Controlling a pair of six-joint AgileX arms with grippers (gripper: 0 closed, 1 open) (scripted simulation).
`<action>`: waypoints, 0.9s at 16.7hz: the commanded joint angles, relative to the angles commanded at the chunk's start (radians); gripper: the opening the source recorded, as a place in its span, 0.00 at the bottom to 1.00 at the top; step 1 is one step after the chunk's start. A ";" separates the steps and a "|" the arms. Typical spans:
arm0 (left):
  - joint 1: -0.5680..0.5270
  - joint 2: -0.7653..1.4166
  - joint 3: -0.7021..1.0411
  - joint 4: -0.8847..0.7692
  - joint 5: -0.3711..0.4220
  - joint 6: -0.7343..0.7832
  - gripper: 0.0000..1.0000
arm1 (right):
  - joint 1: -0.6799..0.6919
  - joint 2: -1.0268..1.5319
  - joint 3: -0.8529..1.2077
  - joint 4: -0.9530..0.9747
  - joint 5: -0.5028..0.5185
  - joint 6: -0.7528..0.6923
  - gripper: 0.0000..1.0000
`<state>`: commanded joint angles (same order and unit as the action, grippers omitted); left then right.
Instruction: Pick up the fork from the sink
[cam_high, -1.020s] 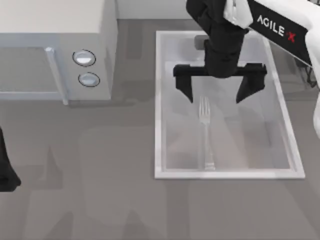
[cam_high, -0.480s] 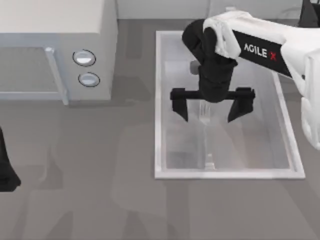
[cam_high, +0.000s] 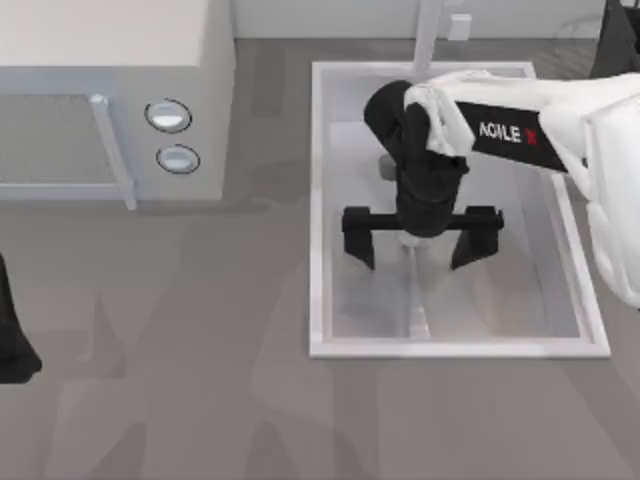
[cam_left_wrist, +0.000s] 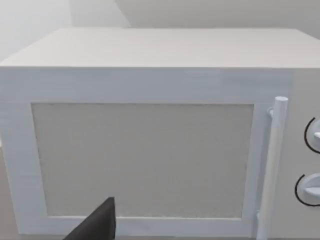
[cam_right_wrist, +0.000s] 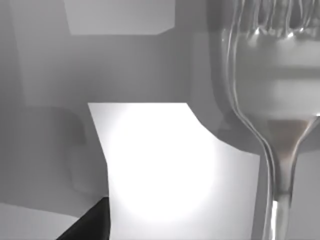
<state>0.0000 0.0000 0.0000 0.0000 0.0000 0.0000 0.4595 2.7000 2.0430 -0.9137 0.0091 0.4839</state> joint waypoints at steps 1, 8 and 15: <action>0.000 0.000 0.000 0.000 0.000 0.000 1.00 | 0.000 0.000 0.000 0.000 0.000 0.000 1.00; 0.000 0.000 0.000 0.000 0.000 0.000 1.00 | 0.000 0.000 0.000 0.000 0.000 0.000 0.55; 0.000 0.000 0.000 0.000 0.000 0.000 1.00 | 0.000 0.000 0.000 0.000 0.000 0.000 0.02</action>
<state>0.0000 0.0000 0.0000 0.0000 0.0000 0.0000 0.4595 2.7000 2.0430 -0.9137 0.0091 0.4839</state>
